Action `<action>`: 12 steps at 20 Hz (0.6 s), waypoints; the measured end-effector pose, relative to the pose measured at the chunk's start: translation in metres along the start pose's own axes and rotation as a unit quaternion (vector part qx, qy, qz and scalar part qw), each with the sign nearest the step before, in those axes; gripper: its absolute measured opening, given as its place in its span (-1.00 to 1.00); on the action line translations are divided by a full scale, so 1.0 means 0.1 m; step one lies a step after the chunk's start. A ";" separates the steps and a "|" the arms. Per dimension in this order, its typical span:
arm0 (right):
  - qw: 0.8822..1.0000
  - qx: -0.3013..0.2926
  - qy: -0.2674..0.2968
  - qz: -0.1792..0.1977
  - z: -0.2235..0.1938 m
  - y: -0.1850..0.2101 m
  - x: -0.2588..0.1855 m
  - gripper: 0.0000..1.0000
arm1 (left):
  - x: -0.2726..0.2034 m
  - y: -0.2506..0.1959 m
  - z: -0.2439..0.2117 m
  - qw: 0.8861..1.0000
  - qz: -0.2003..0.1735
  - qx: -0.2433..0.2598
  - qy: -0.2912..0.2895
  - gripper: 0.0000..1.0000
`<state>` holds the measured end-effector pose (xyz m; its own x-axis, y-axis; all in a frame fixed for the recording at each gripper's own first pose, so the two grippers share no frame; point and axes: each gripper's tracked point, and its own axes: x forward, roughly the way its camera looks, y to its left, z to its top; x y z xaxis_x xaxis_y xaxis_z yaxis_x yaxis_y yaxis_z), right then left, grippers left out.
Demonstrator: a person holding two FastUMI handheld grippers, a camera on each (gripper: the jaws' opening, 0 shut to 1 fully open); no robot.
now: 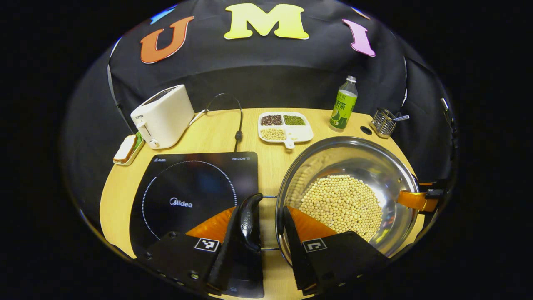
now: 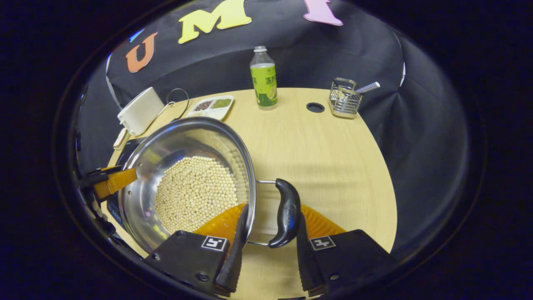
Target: First push the handle of the pot to place it horizontally, then grasp the pot with both hands and set it on the induction cooktop.
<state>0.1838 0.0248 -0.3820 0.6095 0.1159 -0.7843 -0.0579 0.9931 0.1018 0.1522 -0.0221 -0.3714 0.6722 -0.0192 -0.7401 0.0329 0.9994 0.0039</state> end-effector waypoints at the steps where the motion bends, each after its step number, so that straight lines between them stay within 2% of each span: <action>1: 1.000 -0.002 -0.003 0.002 0.01 0.09 -0.03 0.12 | -0.06 0.07 0.01 1.000 0.002 -0.003 -0.002 0.15; 3: 1.000 -0.007 -0.006 0.005 0.05 0.30 -0.07 0.17 | -0.14 0.27 0.04 1.000 0.008 -0.004 -0.006 0.15; 12: 0.999 -0.032 -0.017 0.027 0.10 1.34 -0.11 0.12 | -0.47 1.27 -0.01 0.999 0.032 -0.028 -0.013 0.15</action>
<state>0.1772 0.1568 -0.3536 0.6299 0.1695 -0.7580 -0.1416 0.9846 0.1025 0.1241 0.1062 -0.3365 0.6912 0.0451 -0.7213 -0.0515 0.9986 0.0130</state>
